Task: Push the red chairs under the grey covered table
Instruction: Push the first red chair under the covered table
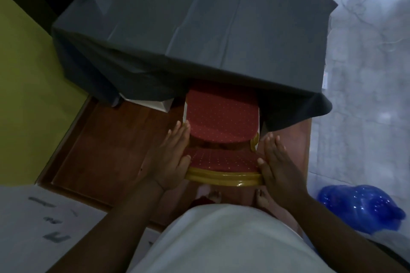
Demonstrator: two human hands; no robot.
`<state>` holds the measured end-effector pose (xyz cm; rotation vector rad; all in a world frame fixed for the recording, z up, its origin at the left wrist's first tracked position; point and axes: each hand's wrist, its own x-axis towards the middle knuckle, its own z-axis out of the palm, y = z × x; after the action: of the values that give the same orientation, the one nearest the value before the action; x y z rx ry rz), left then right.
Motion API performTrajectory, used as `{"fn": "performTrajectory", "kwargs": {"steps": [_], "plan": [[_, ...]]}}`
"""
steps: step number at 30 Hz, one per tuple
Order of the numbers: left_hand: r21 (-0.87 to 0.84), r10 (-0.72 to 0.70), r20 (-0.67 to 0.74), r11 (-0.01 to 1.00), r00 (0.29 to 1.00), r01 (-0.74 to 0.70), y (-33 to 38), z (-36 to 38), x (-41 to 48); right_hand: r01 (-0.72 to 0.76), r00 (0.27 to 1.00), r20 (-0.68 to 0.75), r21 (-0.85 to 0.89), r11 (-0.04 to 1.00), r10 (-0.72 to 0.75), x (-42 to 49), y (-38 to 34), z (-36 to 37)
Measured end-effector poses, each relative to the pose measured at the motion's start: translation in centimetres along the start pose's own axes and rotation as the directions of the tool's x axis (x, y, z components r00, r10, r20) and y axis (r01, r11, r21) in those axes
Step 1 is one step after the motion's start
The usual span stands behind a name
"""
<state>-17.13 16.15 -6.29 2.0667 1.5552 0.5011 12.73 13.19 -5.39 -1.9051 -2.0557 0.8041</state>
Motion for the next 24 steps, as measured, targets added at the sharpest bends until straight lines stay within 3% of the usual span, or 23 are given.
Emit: {"fn": "performTrajectory", "kwargs": {"steps": [13, 24], "plan": [[0.022, 0.091, 0.044, 0.995, 0.995, -0.092, -2.3, -1.7, 4.1, -0.093, 0.97, -0.221, 0.038, 0.995, 0.099, 2.0, -2.4, 0.9], [0.02, 0.084, 0.031, 0.996, 0.996, -0.085, -3.3, -3.5, 7.2, -0.131, 0.968, -0.211, 0.04, 0.991, 0.137, 5.2, -3.3, 1.4]]}}
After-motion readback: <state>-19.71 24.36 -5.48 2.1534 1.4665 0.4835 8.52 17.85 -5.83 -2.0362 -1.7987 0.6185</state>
